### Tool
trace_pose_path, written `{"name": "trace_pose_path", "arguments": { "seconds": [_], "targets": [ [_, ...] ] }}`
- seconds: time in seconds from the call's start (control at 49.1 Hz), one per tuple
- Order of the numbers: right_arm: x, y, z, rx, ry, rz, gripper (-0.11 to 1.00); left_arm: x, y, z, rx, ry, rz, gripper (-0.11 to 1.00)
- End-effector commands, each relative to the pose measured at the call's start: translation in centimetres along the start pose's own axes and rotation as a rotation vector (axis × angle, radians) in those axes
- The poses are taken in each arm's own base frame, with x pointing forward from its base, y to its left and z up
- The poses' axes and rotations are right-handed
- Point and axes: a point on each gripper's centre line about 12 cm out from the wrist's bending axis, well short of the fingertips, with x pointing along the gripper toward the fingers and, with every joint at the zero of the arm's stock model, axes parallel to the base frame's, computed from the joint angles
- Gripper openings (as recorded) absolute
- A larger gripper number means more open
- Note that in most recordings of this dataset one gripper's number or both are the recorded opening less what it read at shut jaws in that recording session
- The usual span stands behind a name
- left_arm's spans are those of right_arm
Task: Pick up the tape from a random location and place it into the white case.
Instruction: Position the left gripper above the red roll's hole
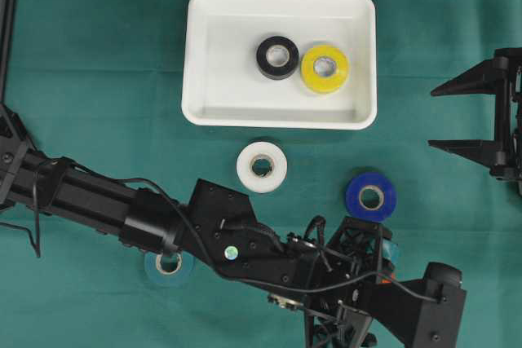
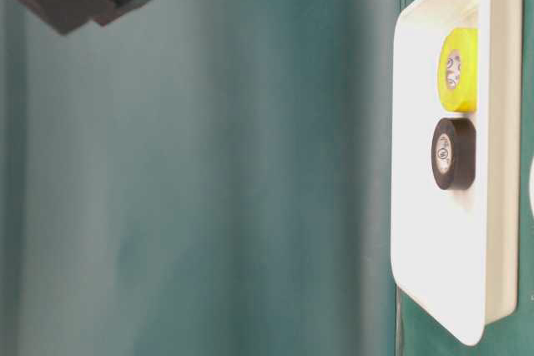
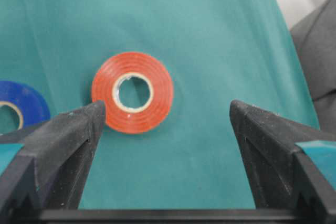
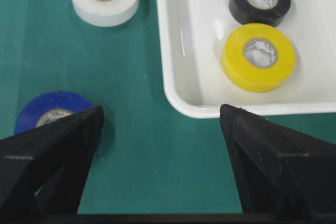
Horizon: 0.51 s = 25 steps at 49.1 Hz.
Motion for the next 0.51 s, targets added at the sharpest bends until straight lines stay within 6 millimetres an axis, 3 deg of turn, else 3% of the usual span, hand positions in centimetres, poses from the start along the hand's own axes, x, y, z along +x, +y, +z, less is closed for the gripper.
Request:
{"name": "trace_pose_path", "arguments": {
  "seconds": [0.0, 0.488],
  "targets": [
    [0.0, 0.1, 0.4, 0.001, -0.009, 0.004, 0.84, -1.5, -0.2, 1.0, 0.003, -0.045, 0.0, 0.94],
    [0.1, 0.1, 0.4, 0.002, -0.007, 0.002, 0.84, 0.5, -0.1, -0.5, 0.003, -0.043, 0.0, 0.94]
  ]
}}
